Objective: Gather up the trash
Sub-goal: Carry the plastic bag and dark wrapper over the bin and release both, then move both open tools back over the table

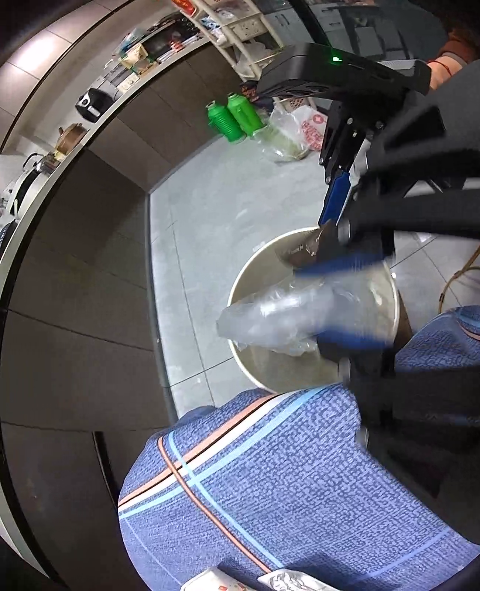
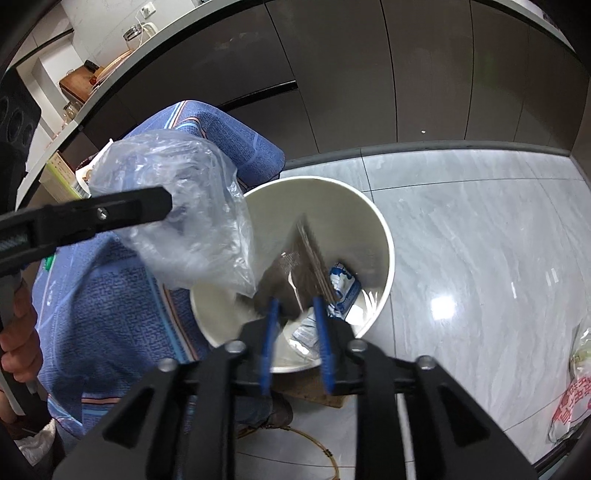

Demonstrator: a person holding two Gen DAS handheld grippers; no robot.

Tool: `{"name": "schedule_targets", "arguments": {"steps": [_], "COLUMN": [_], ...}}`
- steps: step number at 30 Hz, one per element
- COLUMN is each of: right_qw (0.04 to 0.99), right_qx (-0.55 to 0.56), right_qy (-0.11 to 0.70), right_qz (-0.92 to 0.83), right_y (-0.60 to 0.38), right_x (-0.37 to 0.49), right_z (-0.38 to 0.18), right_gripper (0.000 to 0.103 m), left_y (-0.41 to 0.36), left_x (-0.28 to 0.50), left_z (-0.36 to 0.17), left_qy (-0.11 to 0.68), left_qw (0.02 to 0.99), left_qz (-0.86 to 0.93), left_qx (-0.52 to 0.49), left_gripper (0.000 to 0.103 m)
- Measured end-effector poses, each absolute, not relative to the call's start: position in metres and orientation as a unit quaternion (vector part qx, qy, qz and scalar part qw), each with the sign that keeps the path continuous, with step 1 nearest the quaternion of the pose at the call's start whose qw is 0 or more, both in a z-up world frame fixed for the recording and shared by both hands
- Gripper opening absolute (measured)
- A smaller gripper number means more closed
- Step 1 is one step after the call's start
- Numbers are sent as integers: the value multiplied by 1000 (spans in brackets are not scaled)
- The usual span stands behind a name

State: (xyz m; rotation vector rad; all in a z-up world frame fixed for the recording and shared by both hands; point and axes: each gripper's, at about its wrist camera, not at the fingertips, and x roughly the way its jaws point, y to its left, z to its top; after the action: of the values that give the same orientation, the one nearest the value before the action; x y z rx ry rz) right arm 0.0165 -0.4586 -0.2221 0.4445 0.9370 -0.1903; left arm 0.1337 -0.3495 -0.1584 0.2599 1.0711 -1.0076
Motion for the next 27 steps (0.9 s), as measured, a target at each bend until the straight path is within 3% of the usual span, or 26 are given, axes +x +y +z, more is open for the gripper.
{"name": "schedule_targets", "arguments": {"steps": [3, 5, 9, 12, 19, 21, 22, 27], "right_qw": [869, 873, 878, 882, 881, 881, 880, 876], "right_qx": [197, 181, 167, 163, 165, 163, 163, 168], "right_qy": [445, 442, 438, 432, 431, 433, 434, 438], "right_qz": [-90, -93, -95, -95, -99, -102, -103, -112], "right_y": [-460, -460, -462, -463, -465, -465, -465, -470], "right_x": [16, 15, 12, 11, 11, 8, 7, -2], "right_z": [-221, -218, -214, -211, -209, -209, -210, -213], "right_gripper": [39, 52, 69, 77, 78, 78, 78, 78], "left_y": [-349, -347, -337, -333, -337, -341, -343, -351], "left_x": [136, 138, 142, 141, 144, 143, 143, 146], "left_z": [-153, -151, -145, -139, -146, -150, -153, -164], "left_qy": [479, 477, 466, 460, 490, 497, 501, 519], "left_qw": [743, 747, 763, 767, 739, 725, 718, 706], "left_qz": [-454, -452, -442, -442, -454, -466, -470, -465], "left_qx": [107, 100, 79, 71, 86, 98, 107, 123], "left_gripper": [57, 62, 84, 89, 91, 74, 72, 80]}}
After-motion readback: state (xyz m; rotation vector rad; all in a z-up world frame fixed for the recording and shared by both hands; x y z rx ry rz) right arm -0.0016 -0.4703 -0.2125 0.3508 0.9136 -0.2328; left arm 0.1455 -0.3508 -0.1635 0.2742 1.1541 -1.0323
